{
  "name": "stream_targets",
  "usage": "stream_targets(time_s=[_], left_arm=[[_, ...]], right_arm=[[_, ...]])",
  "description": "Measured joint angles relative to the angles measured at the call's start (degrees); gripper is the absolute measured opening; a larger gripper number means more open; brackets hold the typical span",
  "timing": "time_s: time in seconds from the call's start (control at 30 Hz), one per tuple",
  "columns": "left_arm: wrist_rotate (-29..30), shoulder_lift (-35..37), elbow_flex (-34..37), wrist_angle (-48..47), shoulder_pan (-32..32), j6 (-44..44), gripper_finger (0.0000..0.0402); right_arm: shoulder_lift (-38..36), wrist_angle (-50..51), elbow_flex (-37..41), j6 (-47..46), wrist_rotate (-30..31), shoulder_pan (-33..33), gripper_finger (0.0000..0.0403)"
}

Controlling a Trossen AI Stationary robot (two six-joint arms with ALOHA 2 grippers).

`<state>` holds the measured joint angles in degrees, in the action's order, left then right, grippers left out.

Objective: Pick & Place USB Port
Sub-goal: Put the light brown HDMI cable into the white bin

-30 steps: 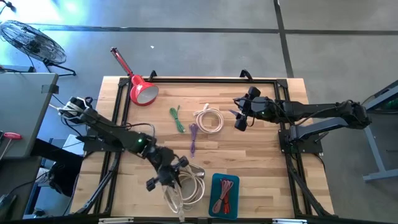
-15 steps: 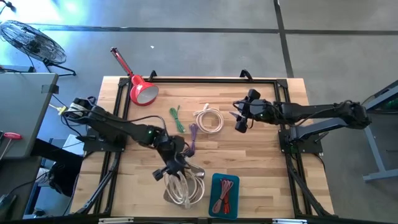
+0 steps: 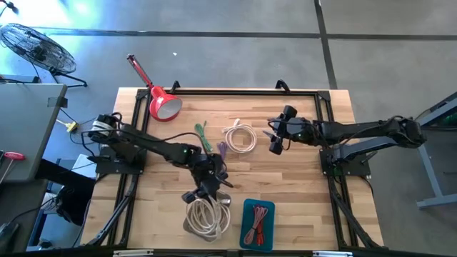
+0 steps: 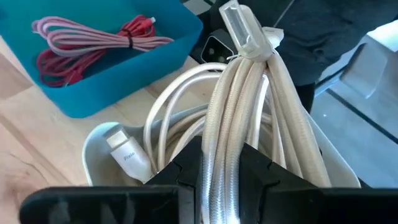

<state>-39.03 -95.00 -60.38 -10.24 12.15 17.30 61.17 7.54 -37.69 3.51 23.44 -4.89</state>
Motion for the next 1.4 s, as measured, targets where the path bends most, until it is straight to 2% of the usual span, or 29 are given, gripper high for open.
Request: stream_targets(time_s=[0.27,0.47,0.73,0.9,1.17,1.4], left_arm=[[-0.55,-0.81,0.0,-0.2,-0.56,0.39,0.0052],[3.04,-0.81,0.0,-0.44,-0.55,0.58,0.0053],[8.9,-0.81,0.02,-1.76,-0.54,-4.55,0.0165],[13.36,-0.81,0.02,-3.14,-0.56,-5.59,0.0208],[13.75,-0.74,0.0,-3.34,-0.55,-5.93,0.0222],[12.13,-0.39,-0.01,-4.16,-0.56,-11.83,0.0222]], right_arm=[[0.0,-0.11,0.0,0.37,-2.6,0.01,0.0232],[0.0,-0.1,0.0,0.24,-2.67,0.04,0.0232],[0.0,-0.1,0.0,-0.04,-3.02,0.04,0.0232],[0.0,-0.08,0.0,-0.04,-3.02,0.04,0.0232],[0.0,-0.06,0.0,0.22,-3.04,0.04,0.0232],[0.0,-0.06,0.0,0.35,-3.04,0.04,0.0232]])
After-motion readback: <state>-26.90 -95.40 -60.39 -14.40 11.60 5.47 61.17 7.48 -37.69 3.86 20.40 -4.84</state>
